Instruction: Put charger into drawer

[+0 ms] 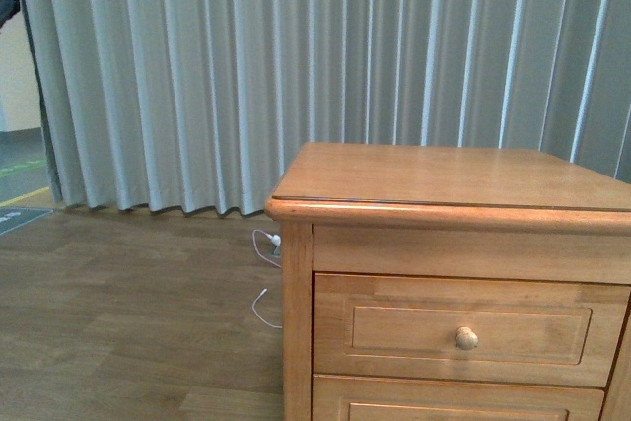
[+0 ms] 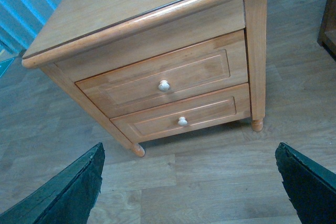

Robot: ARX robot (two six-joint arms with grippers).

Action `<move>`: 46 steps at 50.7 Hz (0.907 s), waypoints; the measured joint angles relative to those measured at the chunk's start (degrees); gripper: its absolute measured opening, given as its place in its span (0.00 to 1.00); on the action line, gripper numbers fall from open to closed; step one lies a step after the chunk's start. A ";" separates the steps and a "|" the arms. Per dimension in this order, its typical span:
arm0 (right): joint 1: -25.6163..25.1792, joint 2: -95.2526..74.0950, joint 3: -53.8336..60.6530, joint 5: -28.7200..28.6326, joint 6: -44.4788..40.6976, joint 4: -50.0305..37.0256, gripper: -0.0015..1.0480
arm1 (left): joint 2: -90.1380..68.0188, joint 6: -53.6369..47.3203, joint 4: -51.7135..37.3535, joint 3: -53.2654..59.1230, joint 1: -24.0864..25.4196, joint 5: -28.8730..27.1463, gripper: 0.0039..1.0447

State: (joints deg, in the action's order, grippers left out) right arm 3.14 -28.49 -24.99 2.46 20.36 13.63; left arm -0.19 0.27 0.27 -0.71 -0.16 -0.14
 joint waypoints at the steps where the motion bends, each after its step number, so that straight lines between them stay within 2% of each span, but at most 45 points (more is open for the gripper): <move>1: 0.00 0.00 0.00 0.02 0.00 0.00 0.92 | 0.00 0.00 0.00 0.00 0.00 0.00 0.95; 3: -0.79 0.85 1.49 -1.25 -2.16 -3.65 0.89 | 0.00 0.00 0.00 0.00 0.00 0.00 0.95; 6: -2.56 4.13 7.65 -2.34 -10.10 -16.41 0.76 | 0.00 0.00 0.00 0.00 0.00 -0.04 0.95; 9: -2.91 6.03 10.27 -2.23 -14.25 -21.05 0.65 | 0.00 0.00 0.00 0.00 0.00 0.00 0.95; 15: -2.95 8.33 13.60 -2.29 -18.43 -22.40 0.43 | 0.00 0.00 0.00 0.00 0.00 0.00 0.95; 27: -2.99 12.24 17.90 -2.34 -19.76 -22.49 0.03 | 0.02 0.00 0.00 0.00 0.00 0.00 0.95; 46: -2.99 18.99 21.42 -2.34 -20.09 -19.61 0.02 | 0.02 0.00 0.00 0.00 0.00 0.00 0.95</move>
State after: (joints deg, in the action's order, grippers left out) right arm 0.14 -9.50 -3.57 0.12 0.27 -5.98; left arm -0.16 0.27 0.27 -0.71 -0.16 -0.14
